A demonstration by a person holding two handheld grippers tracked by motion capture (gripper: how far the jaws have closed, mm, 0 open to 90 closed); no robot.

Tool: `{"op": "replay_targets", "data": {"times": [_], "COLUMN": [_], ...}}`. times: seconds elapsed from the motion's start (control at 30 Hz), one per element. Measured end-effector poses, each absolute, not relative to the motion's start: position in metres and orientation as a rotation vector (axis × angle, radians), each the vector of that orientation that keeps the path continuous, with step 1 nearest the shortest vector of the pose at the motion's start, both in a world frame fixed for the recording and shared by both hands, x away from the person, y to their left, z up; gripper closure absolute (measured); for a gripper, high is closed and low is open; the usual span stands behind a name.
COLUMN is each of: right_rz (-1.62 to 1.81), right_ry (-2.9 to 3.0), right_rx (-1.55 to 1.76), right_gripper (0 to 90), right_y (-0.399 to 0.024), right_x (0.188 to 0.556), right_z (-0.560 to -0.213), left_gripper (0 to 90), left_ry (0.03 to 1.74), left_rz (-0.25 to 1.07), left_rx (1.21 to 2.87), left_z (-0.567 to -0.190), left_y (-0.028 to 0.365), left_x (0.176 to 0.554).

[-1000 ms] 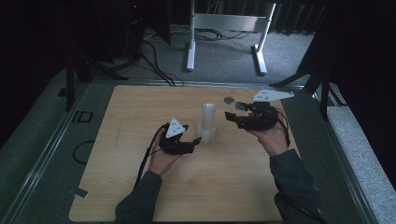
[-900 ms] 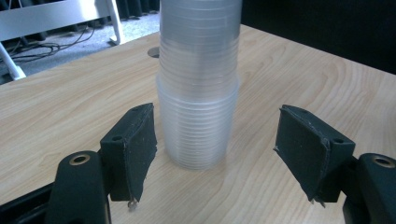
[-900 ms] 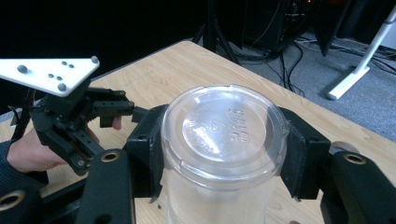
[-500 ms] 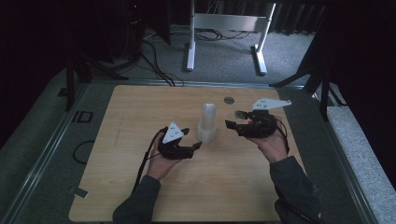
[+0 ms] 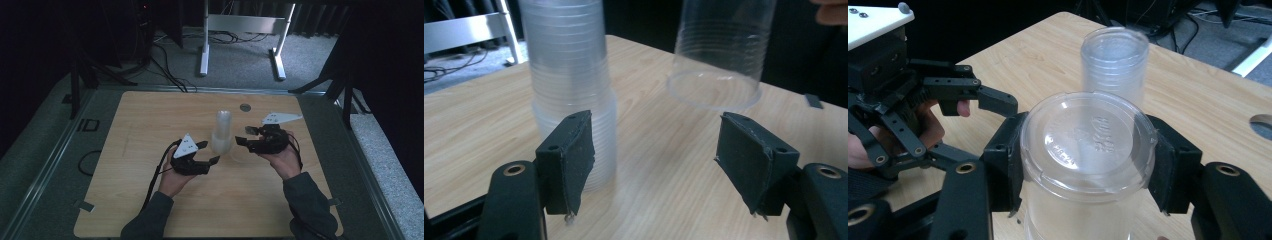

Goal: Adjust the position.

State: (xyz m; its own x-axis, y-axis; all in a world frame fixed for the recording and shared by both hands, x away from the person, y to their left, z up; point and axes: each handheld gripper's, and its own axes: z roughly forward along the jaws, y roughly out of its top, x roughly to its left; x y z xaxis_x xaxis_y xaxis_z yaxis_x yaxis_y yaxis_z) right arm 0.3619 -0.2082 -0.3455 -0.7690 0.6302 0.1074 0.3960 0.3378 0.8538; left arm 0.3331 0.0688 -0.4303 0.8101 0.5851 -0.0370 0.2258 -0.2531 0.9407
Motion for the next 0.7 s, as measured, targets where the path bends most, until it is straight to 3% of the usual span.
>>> {"op": "replay_targets", "data": {"times": [0.43,0.7], "right_rz": [1.441,1.468], "right_ry": [2.393,2.398], "right_rx": [0.925,0.921], "right_gripper": [41.3,41.3], "right_y": [-0.194,-0.19], "right_x": [0.361,0.361], "right_z": [-0.356,-0.357], "left_gripper": [34.3,31.3], "left_ry": [0.56,0.549], "left_rz": [0.369,0.366], "left_rx": [1.836,1.821], "left_z": [-0.432,-0.429], "left_y": [0.064,0.062], "left_x": [0.326,0.324]}}
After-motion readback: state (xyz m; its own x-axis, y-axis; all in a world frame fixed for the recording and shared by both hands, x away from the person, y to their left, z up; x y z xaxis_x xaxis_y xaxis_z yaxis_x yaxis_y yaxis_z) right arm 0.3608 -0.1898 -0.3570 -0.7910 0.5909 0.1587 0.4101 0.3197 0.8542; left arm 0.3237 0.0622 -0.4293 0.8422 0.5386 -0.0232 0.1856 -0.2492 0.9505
